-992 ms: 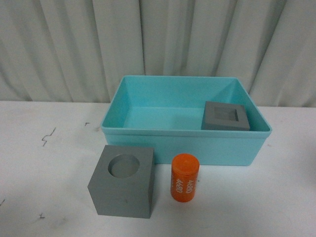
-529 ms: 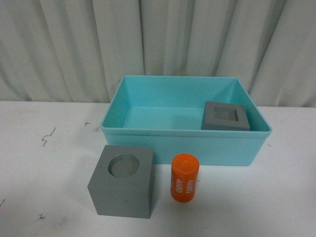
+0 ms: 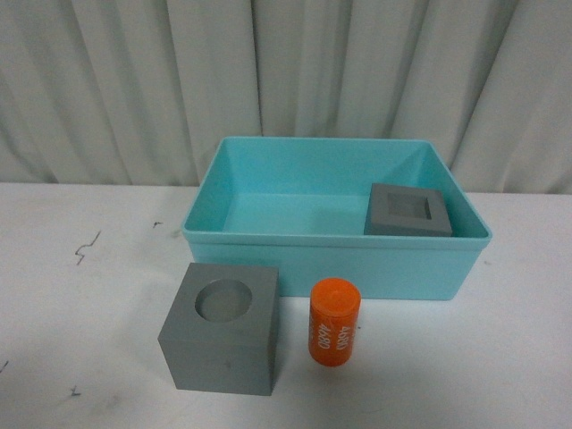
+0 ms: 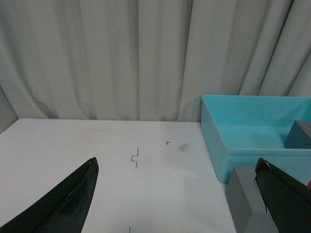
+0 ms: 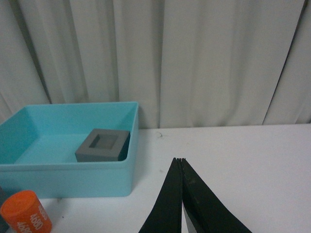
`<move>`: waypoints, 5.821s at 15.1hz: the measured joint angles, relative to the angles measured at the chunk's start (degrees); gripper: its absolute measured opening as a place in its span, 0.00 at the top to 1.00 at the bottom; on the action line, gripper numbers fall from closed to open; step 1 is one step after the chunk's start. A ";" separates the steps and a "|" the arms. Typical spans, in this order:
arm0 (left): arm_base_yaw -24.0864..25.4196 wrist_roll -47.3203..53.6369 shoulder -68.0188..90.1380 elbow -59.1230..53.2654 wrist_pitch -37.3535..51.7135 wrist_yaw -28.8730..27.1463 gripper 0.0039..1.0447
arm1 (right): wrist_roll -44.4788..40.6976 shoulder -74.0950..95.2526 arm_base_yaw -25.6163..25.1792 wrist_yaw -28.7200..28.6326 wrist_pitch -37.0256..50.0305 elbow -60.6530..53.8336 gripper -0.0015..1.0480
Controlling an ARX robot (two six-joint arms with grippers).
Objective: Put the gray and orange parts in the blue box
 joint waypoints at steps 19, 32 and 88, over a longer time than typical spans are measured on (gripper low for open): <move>0.00 -0.02 0.00 0.00 0.00 0.00 0.06 | -0.02 -27.87 0.00 -0.13 -28.04 0.02 0.80; -11.52 -14.80 21.79 18.14 -20.44 -5.99 0.06 | -0.02 -27.87 -0.02 -0.11 -28.09 0.02 0.06; -14.78 -5.92 92.15 46.95 -4.46 -6.54 0.82 | -0.02 -27.87 0.00 -0.13 -28.04 0.02 0.06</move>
